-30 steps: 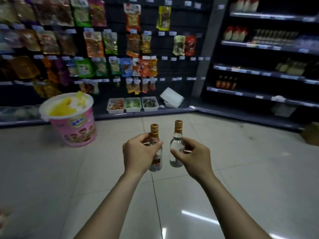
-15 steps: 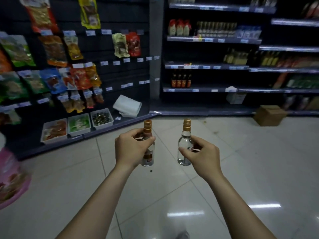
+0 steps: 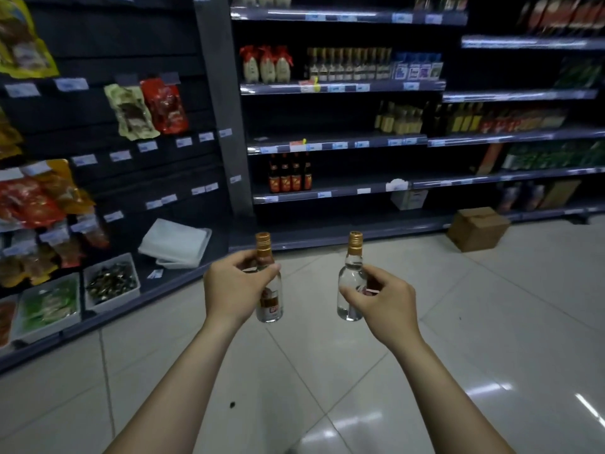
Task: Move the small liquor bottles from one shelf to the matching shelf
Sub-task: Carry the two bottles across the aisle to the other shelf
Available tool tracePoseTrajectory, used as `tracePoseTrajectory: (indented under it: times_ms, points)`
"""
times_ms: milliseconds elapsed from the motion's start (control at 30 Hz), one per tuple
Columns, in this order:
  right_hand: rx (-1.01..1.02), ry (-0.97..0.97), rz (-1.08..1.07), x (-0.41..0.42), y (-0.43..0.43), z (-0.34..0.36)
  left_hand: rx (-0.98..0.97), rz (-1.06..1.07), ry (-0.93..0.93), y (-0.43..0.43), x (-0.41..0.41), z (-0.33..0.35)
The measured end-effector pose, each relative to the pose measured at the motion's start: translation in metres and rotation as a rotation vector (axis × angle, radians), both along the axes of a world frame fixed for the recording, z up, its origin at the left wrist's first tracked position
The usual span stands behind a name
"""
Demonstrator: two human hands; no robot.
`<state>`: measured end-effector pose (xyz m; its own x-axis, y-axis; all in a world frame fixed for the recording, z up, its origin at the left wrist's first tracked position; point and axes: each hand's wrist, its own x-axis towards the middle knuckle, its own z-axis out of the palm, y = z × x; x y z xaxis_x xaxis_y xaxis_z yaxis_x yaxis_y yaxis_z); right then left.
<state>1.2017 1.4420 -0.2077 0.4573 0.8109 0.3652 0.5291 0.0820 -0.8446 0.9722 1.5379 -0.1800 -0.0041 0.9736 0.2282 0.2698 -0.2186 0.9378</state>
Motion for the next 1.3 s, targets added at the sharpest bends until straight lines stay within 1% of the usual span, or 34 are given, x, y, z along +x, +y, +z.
tracePoseTrajectory:
  times_ms: [233,367,567,733,867,967,1067,1133,1233,1300]
  points:
    - [-0.036,-0.032,-0.058,0.130,0.157,-0.004,-0.024,-0.093,-0.010,0.163,0.140,-0.022]
    - [-0.065,-0.018,-0.107,0.209,0.259,0.010,-0.024,-0.127,-0.002,0.268,0.226,-0.011]
    - [-0.090,0.024,-0.118,0.298,0.372,0.019,-0.010,-0.149,-0.014,0.387,0.318,0.001]
    - [-0.055,-0.030,-0.094,0.370,0.477,0.019,0.015,-0.166,-0.017,0.483,0.397,0.007]
    - [-0.020,-0.015,-0.063,0.434,0.567,0.020,0.027,-0.141,-0.038,0.559,0.460,0.009]
    - [-0.008,0.015,-0.012,0.484,0.634,0.028,0.020,-0.084,-0.022,0.616,0.505,0.016]
    - [0.032,-0.021,0.062,0.527,0.697,0.043,0.006,-0.008,-0.029,0.673,0.545,0.028]
    - [0.060,-0.032,0.084,0.552,0.737,0.051,0.031,0.019,-0.020,0.709,0.569,0.038]
    - [0.054,-0.026,0.102,0.583,0.789,0.058,0.053,0.012,-0.024,0.759,0.603,0.053]
    - [0.056,-0.020,0.122,0.603,0.825,0.060,0.085,0.049,-0.015,0.794,0.624,0.064]
